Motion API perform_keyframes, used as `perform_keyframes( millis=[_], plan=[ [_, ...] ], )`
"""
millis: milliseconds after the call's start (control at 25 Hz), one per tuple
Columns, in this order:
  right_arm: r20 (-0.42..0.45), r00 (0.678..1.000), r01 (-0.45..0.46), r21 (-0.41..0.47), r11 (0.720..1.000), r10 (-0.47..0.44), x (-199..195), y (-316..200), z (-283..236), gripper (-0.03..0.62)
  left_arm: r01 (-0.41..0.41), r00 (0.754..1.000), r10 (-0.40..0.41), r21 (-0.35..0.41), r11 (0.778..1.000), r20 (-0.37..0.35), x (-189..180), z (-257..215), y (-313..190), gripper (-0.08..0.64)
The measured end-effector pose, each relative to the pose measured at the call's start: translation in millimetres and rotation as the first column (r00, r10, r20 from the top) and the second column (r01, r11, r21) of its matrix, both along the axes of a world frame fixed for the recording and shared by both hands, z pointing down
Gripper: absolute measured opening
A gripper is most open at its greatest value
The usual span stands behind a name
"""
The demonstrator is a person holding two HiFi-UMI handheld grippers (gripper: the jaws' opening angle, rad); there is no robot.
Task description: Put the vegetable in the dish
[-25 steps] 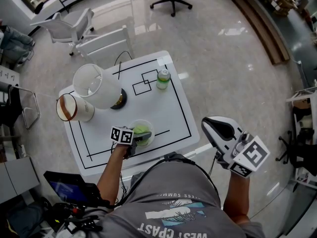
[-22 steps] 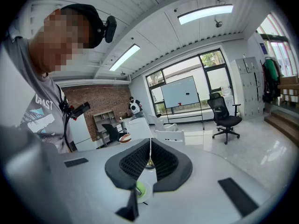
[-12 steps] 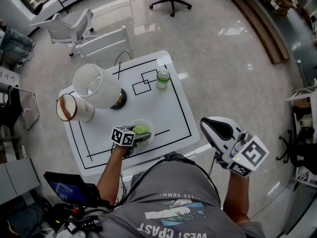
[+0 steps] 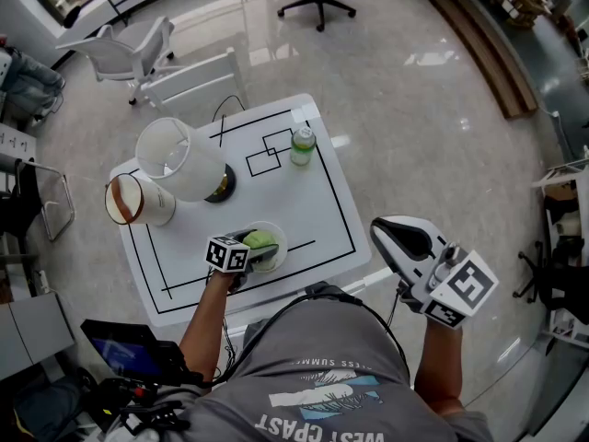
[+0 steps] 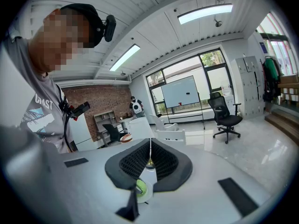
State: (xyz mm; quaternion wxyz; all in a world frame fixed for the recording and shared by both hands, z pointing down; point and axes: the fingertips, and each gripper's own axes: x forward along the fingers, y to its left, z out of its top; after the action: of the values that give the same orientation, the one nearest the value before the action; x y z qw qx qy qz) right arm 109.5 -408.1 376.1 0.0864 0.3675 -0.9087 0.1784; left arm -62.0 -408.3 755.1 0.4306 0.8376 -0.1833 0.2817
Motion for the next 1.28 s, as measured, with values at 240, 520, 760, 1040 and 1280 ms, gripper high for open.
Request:
perform_keyframes(
  millis=[240, 520, 760, 1040, 1280],
  plan=[
    [0.0, 1.0, 0.003, -0.001, 1.0, -0.003, -2, 0, 2, 0.009, 0.014, 1.0, -0.014, 0.025, 1.0, 0.017, -2, 2, -4, 0.388],
    [-0.002, 1.0, 0.006, -0.003, 1.0, -0.006, -2, 1, 3, 0.009, 0.031, 0.999, -0.033, 0.061, 0.998, 0.035, -3, 3, -7, 0.399],
    [0.002, 1.0, 0.007, -0.005, 1.0, -0.007, -2, 3, 2, 0.009, 0.038, 0.998, -0.043, 0.096, 0.995, 0.049, -5, 0, -9, 0.408],
    [0.001, 1.0, 0.012, -0.006, 1.0, -0.012, -3, 4, 2, 0.009, 0.065, 0.995, -0.073, 0.11, 0.992, 0.066, -9, 0, -12, 0.418],
    [-0.001, 1.0, 0.017, -0.005, 1.0, -0.017, -5, 6, 3, 0.009, 0.096, 0.992, -0.106, 0.128, 0.987, 0.073, -13, 1, -14, 0.428]
  ],
)
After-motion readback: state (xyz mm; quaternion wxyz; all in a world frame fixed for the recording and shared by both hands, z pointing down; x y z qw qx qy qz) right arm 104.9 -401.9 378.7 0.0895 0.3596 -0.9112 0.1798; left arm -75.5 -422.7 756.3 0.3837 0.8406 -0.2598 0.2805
